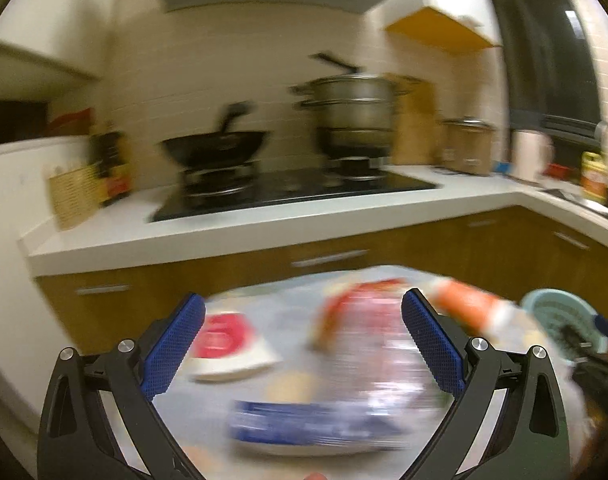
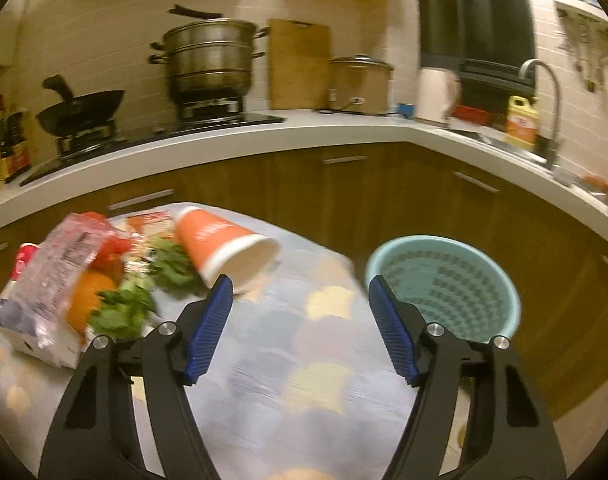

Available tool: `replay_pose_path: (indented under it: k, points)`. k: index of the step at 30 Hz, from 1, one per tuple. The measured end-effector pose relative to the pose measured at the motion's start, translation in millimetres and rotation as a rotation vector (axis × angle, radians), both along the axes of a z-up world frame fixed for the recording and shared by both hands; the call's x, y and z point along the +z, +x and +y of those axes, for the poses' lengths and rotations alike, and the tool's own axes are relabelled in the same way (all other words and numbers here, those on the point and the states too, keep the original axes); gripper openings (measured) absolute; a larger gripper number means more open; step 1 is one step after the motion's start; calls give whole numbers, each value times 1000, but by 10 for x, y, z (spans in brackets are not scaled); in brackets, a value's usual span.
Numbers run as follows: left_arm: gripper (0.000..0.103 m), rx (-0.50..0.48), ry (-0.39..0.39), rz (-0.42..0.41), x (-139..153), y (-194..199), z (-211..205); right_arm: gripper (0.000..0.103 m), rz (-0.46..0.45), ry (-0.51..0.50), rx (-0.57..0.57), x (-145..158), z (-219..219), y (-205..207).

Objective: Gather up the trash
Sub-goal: 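Grasp the red-and-white paper cup with the left gripper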

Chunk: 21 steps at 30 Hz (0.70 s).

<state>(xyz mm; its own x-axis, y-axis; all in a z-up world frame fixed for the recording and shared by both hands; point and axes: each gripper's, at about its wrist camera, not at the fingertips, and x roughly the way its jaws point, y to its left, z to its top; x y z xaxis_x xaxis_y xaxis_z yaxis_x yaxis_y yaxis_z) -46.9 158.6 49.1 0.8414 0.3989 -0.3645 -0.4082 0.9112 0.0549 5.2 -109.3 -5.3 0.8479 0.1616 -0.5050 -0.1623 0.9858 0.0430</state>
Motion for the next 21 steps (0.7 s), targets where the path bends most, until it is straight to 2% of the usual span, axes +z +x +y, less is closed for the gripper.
replay_pose_path:
  k: [2,6,8,10,14,16,21]
  points:
    - [95,50,-42,38,-47,24,363,66,11,-2,26,-30,107,51]
    - [94,60,-218,109,-279,141,1102,66,46,-28,79,-208,351,128]
    - [93,50,-235,154,-394,235,1233,66,74,-44,90,-343,432,152]
    - [92,22,-236,201,-506,358,1277,67,64,-48,92,-330,456,137]
    - [92,-49,-321,252,-689,586,1378,67,72,-60,108,-365,500,141]
    - [92,-54,-353,290,-799,697,1397,67,66,-69,118,-370,513,128]
    - [89,-29,-376,354,-989,907,1443,67,51,-103,151,-373,573,85]
